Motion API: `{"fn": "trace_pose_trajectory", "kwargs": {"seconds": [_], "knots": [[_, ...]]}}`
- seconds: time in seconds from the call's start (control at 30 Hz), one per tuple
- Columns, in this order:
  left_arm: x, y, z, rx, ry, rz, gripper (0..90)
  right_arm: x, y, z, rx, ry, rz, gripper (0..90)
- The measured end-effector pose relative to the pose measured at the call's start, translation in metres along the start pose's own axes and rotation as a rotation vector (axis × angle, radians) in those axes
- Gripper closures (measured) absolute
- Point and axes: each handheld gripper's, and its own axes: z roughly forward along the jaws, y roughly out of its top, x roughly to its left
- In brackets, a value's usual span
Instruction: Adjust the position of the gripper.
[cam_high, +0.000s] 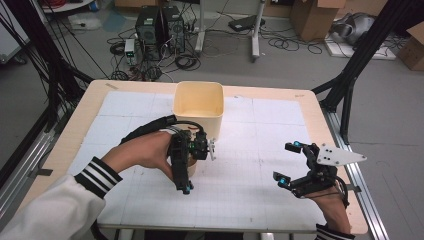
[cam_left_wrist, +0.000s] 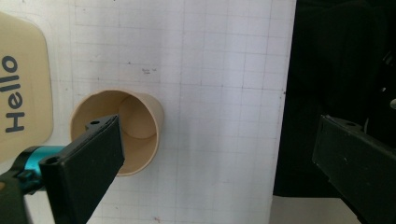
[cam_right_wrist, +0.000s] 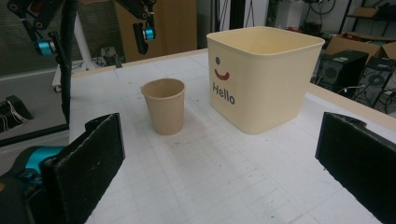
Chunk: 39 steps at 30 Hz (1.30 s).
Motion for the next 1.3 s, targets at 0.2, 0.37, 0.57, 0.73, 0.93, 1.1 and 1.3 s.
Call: {"fn": "trace_pose_trajectory", "kwargs": {"seconds": [0.2,0.37,0.57,0.73,0.93,1.1,1.3], "knots": [[0.001,-0.001,0.0,-0.001,0.004,0.005,2.6,0.0,0.0,0.0,0.0,0.0,-0.002,0.2],[0.001,-0.001,0.0,0.001,0.005,0.002,2.7,0.0,0.0,-0.001,-0.002,-0.003,-0.001,0.2],[0.002,-0.001,0.0,0.001,0.007,-0.006,2.6,0.0,-0.001,0.0,-0.005,-0.002,0.004,0.2],[0.005,-0.002,-0.001,-0.001,0.014,-0.015,2.6,-0.001,-0.002,0.0,0.007,-0.002,0.009,0.2],[0.014,-0.006,-0.003,-0.006,0.016,-0.051,2.6,0.0,-0.002,0.0,-0.001,0.0,0.005,0.2],[0.02,-0.008,-0.004,-0.013,0.02,-0.07,2.6,0.0,0.0,0.0,-0.002,0.001,0.004,0.2],[0.032,-0.012,-0.004,-0.019,0.021,-0.112,2.6,0.001,0.001,-0.002,-0.006,0.001,0.0,0.2]]}}
